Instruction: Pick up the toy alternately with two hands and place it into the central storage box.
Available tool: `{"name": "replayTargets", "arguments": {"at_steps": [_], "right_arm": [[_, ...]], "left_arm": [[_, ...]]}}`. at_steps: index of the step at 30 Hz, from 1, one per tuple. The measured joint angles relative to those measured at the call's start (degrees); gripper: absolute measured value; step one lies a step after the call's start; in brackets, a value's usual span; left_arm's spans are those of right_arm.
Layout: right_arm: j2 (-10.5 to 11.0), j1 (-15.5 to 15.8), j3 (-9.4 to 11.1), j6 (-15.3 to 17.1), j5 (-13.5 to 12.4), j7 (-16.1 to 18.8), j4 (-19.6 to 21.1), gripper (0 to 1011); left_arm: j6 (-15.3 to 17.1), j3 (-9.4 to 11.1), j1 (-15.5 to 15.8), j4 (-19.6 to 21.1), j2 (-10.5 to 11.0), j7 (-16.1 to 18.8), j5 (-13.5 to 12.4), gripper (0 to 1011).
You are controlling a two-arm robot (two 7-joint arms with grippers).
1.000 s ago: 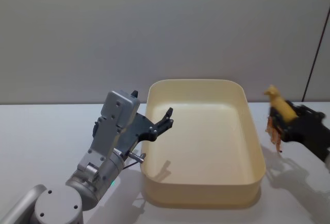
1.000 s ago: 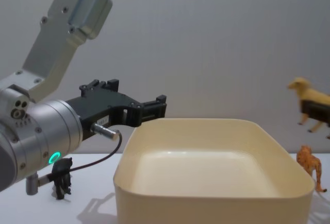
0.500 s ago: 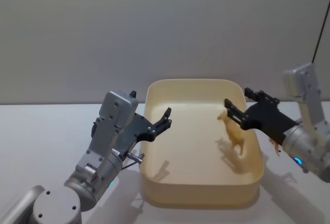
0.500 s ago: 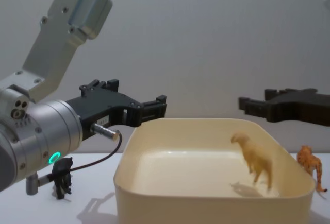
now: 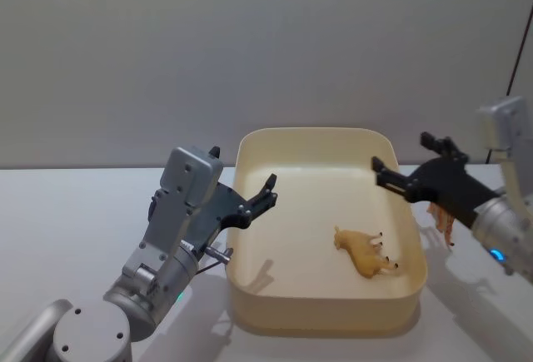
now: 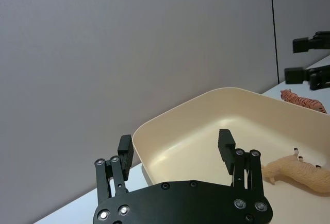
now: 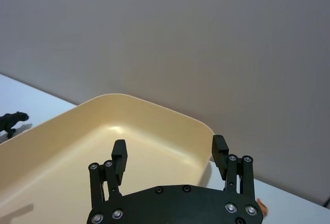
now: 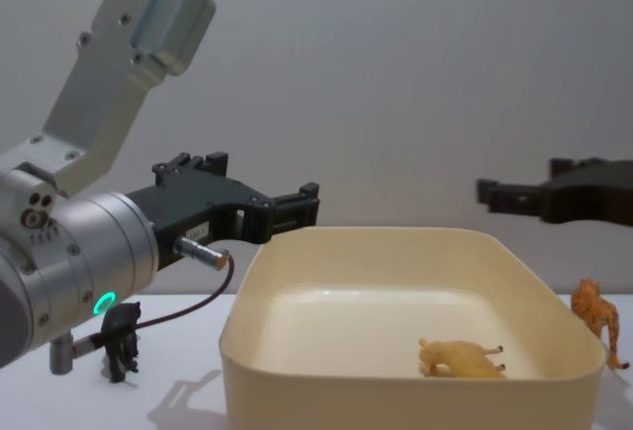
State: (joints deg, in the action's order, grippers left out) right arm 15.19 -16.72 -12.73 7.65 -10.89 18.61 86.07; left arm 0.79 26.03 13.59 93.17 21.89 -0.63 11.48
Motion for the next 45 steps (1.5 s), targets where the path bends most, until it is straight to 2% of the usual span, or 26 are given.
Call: {"name": "replayTargets", "arguments": {"at_steps": [6,8,10,16,24,30,36,45], "right_arm": [[2.5,2.4,2.2,0.4,-2.2,-2.3,2.5,1001],[4.2,4.3,3.6,1.0,-3.7,-3.5,4.3,1001],[4.5,4.8,4.0,1.2,-4.2,-3.7,4.8,1001],[7.4,8.9,6.5,3.3,-7.1,-5.9,8.6,1001],[9.1,11.8,7.9,5.5,-8.7,-7.4,10.4,1001],[9.1,12.0,7.8,6.5,-8.2,-8.0,9.5,1001],[8.1,10.9,6.9,7.0,-6.7,-8.3,7.4,1001],[5.0,7.6,4.5,7.3,-3.5,-9.5,2.1,1001]], "left_arm": [[0.0,0.0,0.0,0.0,0.0,0.0,0.0,1001],[0.0,0.0,0.0,0.0,0.0,0.0,0.0,1001],[0.0,0.0,0.0,0.0,0.0,0.0,0.0,1001],[0.0,0.0,0.0,0.0,0.0,0.0,0.0,1001],[0.0,0.0,0.0,0.0,0.0,0.0,0.0,1001],[0.0,0.0,0.0,0.0,0.0,0.0,0.0,1001],[0.0,0.0,0.0,0.0,0.0,0.0,0.0,1001],[0.0,0.0,0.0,0.0,0.0,0.0,0.0,1001]]}}
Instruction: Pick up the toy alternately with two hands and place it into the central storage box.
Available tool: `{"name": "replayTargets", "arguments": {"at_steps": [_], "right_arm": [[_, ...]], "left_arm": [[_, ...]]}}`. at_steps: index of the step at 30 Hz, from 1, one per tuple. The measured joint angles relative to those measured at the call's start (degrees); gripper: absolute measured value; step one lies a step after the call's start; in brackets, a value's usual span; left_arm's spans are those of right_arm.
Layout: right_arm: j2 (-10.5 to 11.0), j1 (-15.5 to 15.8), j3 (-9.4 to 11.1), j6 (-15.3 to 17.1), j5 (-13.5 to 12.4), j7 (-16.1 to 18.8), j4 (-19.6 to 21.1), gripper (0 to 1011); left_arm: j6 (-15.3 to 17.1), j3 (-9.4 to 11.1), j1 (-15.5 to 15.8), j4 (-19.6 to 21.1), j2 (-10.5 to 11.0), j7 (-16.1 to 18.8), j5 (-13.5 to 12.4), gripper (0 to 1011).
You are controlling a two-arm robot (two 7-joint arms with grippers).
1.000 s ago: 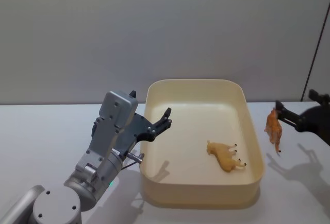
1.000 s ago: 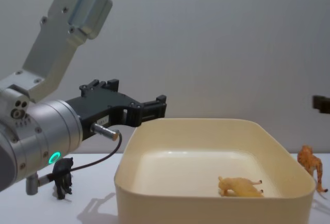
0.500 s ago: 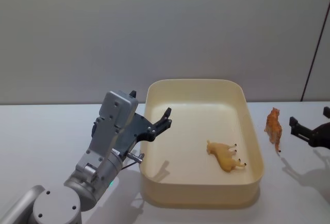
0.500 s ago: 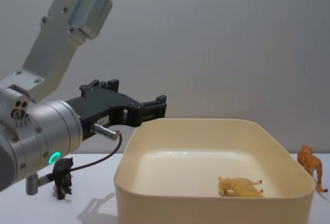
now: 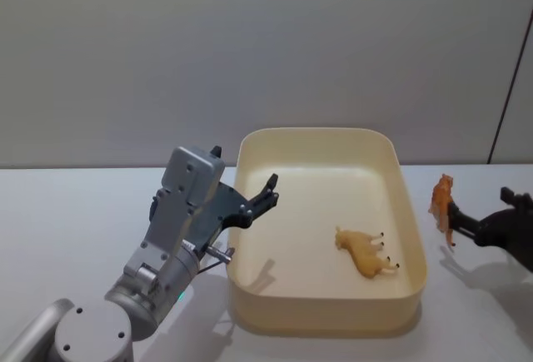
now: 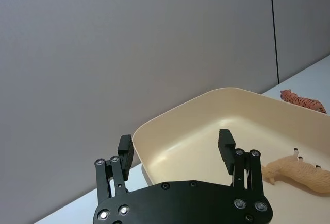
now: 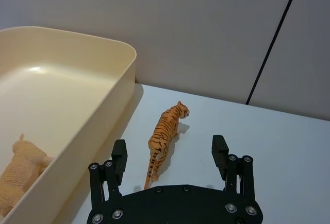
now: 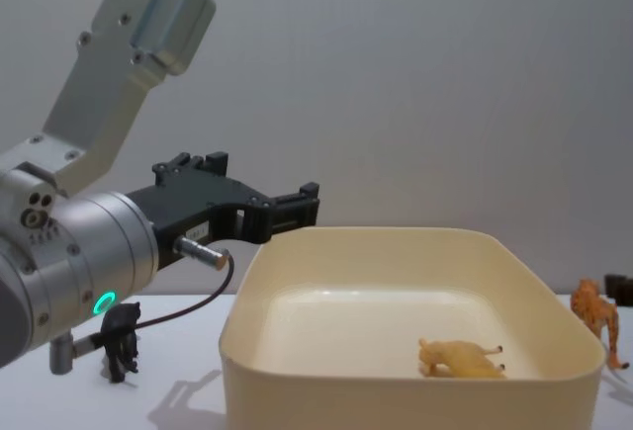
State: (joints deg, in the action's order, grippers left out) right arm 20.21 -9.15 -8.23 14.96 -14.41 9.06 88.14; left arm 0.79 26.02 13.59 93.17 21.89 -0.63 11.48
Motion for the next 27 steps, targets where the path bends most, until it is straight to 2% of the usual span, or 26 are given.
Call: {"name": "replayTargets", "arguments": {"at_steps": [7,13,24,26,27], "right_arm": [[-1.8,-2.1,-1.2,-0.3,1.8,-1.4,-3.4,1001],[-3.8,-4.8,-2.3,-1.2,3.7,-3.2,-7.8,1001],[-6.2,-8.5,-3.7,-2.8,6.2,-4.1,-14.0,1001],[-6.5,-8.9,-3.9,-2.9,6.4,-4.2,-14.6,994],[-6.7,-9.2,-4.0,-3.1,6.7,-4.2,-15.1,950]], "left_arm": [[0.0,0.0,0.0,0.0,0.0,0.0,0.0,1001],[0.0,0.0,0.0,0.0,0.0,0.0,0.0,1001],[0.0,0.0,0.0,0.0,0.0,0.0,0.0,1001],[0.0,0.0,0.0,0.0,0.0,0.0,0.0,1001],[0.0,0.0,0.0,0.0,0.0,0.0,0.0,1001]]}}
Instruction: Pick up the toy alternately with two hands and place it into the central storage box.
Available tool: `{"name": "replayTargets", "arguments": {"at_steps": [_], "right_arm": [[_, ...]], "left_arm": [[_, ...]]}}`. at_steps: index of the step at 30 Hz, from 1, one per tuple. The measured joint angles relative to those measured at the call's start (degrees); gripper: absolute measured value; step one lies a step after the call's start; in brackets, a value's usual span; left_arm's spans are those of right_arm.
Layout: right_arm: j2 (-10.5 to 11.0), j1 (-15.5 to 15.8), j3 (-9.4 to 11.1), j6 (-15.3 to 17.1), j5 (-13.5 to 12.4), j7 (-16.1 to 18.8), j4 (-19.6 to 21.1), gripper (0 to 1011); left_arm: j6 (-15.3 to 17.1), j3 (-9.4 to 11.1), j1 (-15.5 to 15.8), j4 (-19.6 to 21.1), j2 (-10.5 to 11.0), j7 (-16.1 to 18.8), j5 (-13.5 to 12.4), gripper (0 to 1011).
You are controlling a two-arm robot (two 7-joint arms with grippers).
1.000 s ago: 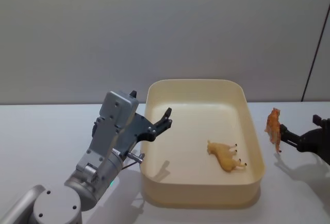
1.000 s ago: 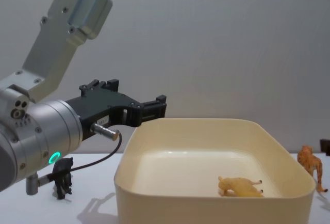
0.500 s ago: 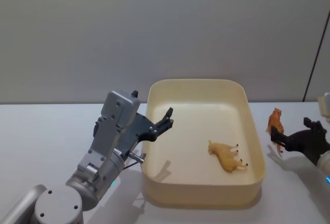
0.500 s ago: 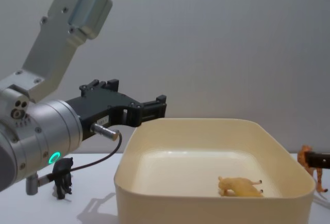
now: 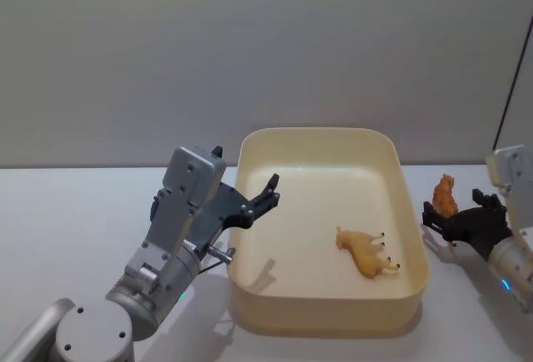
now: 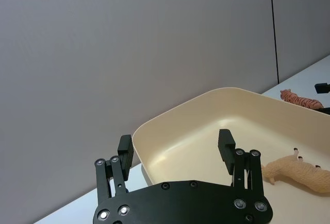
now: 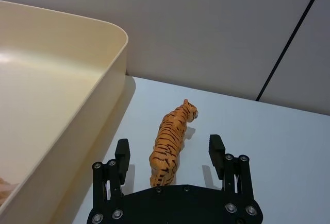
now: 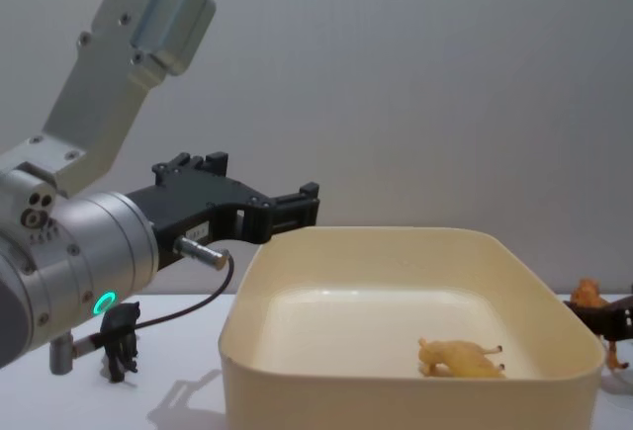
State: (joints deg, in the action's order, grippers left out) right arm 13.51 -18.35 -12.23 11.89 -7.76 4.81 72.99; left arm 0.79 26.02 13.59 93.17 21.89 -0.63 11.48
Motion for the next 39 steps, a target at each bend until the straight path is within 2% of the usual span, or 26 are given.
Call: {"name": "replayTargets", "arguments": {"at_steps": [2,12,14,18,21,24,29,39], "right_arm": [[-0.3,-0.4,-0.2,-0.1,0.3,-0.1,-0.7,926],[-1.0,-1.5,-0.6,-0.6,1.1,-0.2,-2.6,622],[-1.1,-1.6,-0.6,-0.6,1.1,-0.2,-2.8,588],[-1.2,-1.9,-0.8,-0.7,1.3,-0.3,-3.2,424],[-1.3,-2.0,-0.8,-0.8,1.4,-0.3,-3.4,345],[-1.3,-2.0,-0.8,-0.8,1.4,-0.3,-3.4,303],[-1.3,-1.9,-0.8,-1.3,1.4,-0.3,-3.1,297],[-0.3,-0.4,0.0,-3.5,1.0,0.3,1.2,298]], "left_arm": [[0.0,0.0,0.0,0.0,0.0,0.0,0.0,1001],[0.0,0.0,0.0,0.0,0.0,0.0,0.0,1001],[0.0,0.0,0.0,0.0,0.0,0.0,0.0,1001],[0.0,0.0,0.0,0.0,0.0,0.0,0.0,1001],[0.0,0.0,0.0,0.0,0.0,0.0,0.0,1001],[0.0,0.0,0.0,0.0,0.0,0.0,0.0,1001],[0.0,0.0,0.0,0.0,0.0,0.0,0.0,1001],[0.0,0.0,0.0,0.0,0.0,0.0,0.0,1001]]}}
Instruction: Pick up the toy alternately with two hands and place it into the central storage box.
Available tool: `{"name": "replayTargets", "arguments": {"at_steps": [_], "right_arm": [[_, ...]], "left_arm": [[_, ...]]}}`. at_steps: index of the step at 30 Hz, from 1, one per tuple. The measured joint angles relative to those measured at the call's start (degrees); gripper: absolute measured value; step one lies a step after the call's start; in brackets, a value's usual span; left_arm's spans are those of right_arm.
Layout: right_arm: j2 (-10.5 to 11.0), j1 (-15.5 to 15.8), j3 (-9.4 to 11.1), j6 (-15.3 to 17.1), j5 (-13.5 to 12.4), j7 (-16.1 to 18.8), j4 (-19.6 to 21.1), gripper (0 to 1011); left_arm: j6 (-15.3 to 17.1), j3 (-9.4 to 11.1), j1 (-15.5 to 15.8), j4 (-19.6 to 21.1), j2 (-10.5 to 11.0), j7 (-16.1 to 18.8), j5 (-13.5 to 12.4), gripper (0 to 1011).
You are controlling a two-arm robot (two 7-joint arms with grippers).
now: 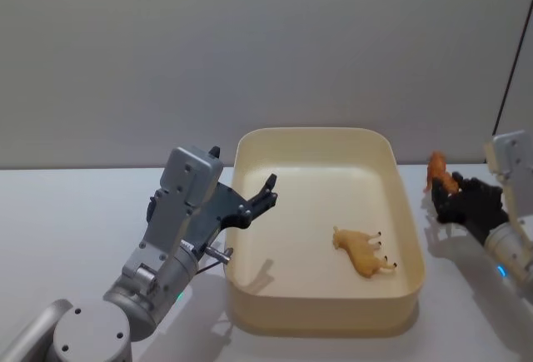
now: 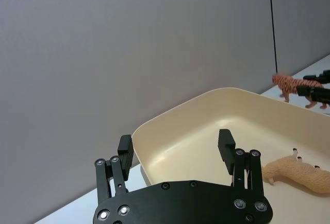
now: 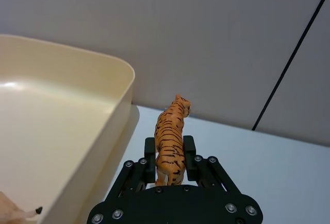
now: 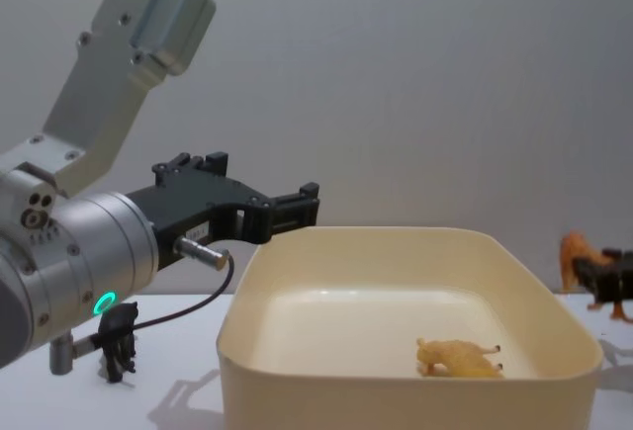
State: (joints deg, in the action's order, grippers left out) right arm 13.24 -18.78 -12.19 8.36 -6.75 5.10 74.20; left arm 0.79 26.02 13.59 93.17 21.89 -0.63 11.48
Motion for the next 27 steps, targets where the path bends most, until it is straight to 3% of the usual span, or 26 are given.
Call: {"name": "replayTargets", "arguments": {"at_steps": [15,21,27], "right_arm": [[2.1,1.7,2.0,-0.1,-4.5,4.0,11.8,298],[1.8,1.0,1.8,0.3,-5.6,6.9,13.0,298],[-0.3,-1.8,0.1,0.5,-5.8,12.0,11.0,298]], "left_arm": [[0.0,0.0,0.0,0.0,0.0,0.0,0.0,1001],[0.0,0.0,0.0,0.0,0.0,0.0,0.0,1001],[0.0,0.0,0.0,0.0,0.0,0.0,0.0,1001]]}}
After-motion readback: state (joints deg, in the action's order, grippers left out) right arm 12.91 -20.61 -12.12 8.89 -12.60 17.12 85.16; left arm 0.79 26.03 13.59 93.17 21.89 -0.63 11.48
